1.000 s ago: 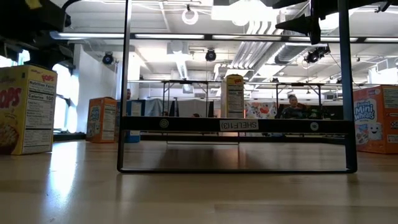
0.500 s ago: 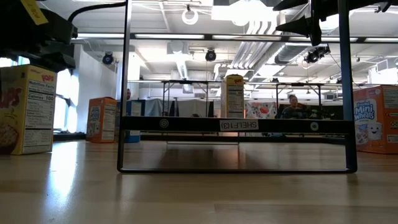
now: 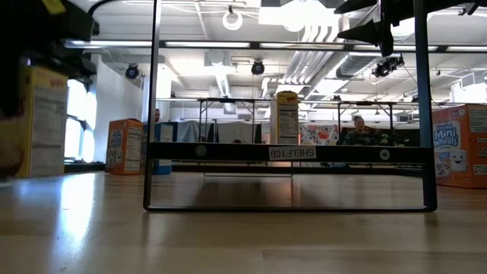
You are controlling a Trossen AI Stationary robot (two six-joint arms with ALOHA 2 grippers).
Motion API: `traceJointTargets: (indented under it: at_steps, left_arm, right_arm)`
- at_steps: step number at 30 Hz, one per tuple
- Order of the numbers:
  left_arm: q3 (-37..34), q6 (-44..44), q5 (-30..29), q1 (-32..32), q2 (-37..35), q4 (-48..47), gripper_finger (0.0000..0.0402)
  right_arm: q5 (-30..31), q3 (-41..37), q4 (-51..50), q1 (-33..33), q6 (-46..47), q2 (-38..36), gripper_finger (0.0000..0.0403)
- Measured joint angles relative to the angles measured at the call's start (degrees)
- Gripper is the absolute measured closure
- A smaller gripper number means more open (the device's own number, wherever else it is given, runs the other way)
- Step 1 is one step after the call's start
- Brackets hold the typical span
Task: Stack cereal on shelf
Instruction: Stack the yellow cereal box on the shelf aligned with the other yellow cereal box
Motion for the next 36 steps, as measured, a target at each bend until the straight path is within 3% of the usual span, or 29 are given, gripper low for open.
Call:
traceJointTargets:
  at_steps: [5, 10, 16, 19, 23, 29, 36]
  left_arm:
    - [10.53, 4.93, -1.88, 3.17, 0.00, -6.64, 0.0265]
    - [21.79, 19.79, -7.82, 7.47, 1.16, -5.95, 0.0255]
    - [31.16, 24.89, -12.33, 19.37, 9.40, -4.56, 0.0253]
    - [34.39, 17.57, -11.52, 24.97, 14.49, -1.50, 0.0253]
    - [38.28, 1.10, -5.04, 30.70, 21.05, 0.91, 0.0253]
    - [39.19, -19.29, -3.19, 35.16, 27.27, 5.61, 0.0252]
    - [39.18, -29.35, -2.20, 35.26, 32.09, 7.25, 0.0252]
  right_arm:
    - [0.00, 0.00, 0.00, -0.01, 0.00, 0.00, 0.0162]
    - [0.00, 0.00, 0.00, 0.00, -0.40, 0.00, 0.0162]
    - [-0.02, 0.00, -0.08, -0.01, -0.37, 0.00, 0.0162]
    - [-0.02, 0.00, -0.26, 0.00, -0.39, 0.00, 0.0162]
    - [-0.01, 0.00, -0.30, 0.00, -0.42, 0.00, 0.0162]
    - [0.00, 0.00, -0.44, 0.00, -0.44, 0.00, 0.0162]
    - [-0.01, 0.00, -0.46, 0.00, -0.46, -0.01, 0.0162]
